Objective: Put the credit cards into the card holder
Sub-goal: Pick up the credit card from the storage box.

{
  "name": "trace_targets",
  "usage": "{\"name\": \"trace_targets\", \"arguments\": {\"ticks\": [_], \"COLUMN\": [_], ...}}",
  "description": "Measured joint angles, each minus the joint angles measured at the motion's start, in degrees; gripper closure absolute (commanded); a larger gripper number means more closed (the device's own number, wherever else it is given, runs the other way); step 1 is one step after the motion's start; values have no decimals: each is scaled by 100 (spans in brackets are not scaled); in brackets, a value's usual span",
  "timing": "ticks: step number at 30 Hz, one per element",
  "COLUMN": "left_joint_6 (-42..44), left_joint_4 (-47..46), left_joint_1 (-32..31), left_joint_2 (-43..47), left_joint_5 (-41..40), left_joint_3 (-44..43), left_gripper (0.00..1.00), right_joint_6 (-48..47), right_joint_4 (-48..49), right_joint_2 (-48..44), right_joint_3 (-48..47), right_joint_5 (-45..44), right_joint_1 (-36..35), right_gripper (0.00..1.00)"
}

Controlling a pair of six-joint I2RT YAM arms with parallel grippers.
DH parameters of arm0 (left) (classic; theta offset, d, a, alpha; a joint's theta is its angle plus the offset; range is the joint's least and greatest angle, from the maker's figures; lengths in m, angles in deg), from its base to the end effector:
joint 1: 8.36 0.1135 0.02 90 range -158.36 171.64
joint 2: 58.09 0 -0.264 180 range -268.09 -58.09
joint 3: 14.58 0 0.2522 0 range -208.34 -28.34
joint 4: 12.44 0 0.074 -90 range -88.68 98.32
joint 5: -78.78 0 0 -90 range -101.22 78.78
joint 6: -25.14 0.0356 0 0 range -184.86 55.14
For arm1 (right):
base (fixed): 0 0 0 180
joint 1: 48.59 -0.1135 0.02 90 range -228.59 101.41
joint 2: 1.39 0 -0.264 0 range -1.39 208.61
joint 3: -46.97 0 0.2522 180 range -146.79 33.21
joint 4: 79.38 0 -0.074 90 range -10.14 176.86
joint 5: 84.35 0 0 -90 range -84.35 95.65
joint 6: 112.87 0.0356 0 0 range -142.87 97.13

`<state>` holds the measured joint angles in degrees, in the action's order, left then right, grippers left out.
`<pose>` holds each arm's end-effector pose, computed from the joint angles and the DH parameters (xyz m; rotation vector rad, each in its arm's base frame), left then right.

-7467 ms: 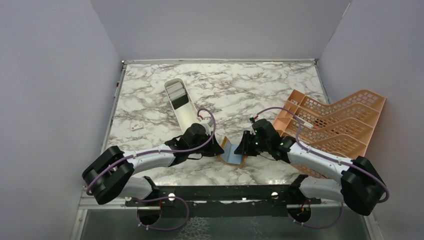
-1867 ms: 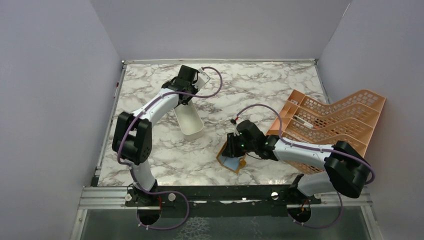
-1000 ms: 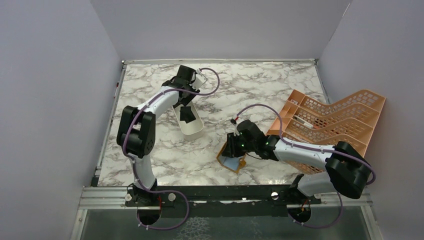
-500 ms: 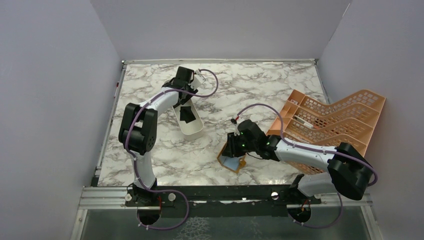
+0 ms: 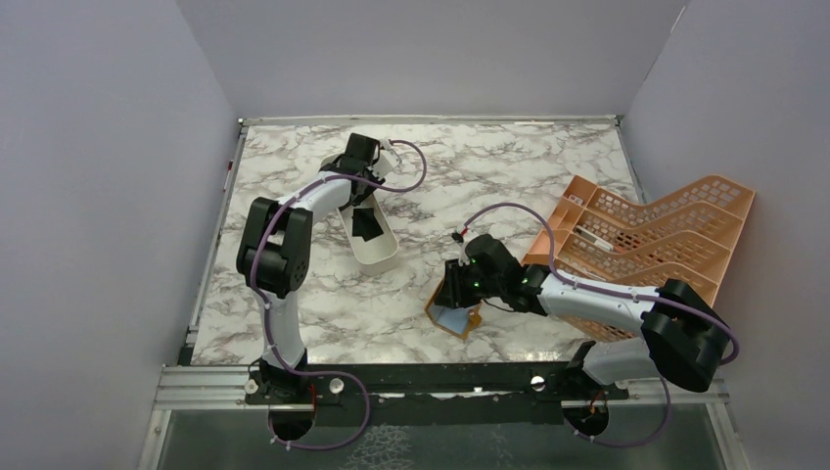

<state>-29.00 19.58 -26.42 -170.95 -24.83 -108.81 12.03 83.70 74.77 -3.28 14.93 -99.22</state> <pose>0.4118 -0.1255 0.1922 1.0242 2.2456 0.4271 0.1629 0.2075 0.1854 -0.4293 2.4613 0.8889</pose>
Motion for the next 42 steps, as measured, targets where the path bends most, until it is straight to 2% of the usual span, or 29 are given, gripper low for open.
{"name": "trace_targets", "arguments": {"ticks": [10,36,42], "left_joint_6": [59,186,192], "left_joint_4": [-20,-28,-11], "left_joint_1": [-35,-118,-149], "left_joint_2": [0,13,17], "left_joint_5": [-83,-236,-245], "left_joint_3": [-37,-50,-52], "left_gripper": [70,72,79], "right_joint_6": [2,4,4], "right_joint_4": [0,4,4], "right_joint_2": [0,0,0], "right_joint_3": [0,0,0], "right_joint_5": [0,2,7], "right_joint_1": [0,0,0], "right_gripper": [67,67,67]}}
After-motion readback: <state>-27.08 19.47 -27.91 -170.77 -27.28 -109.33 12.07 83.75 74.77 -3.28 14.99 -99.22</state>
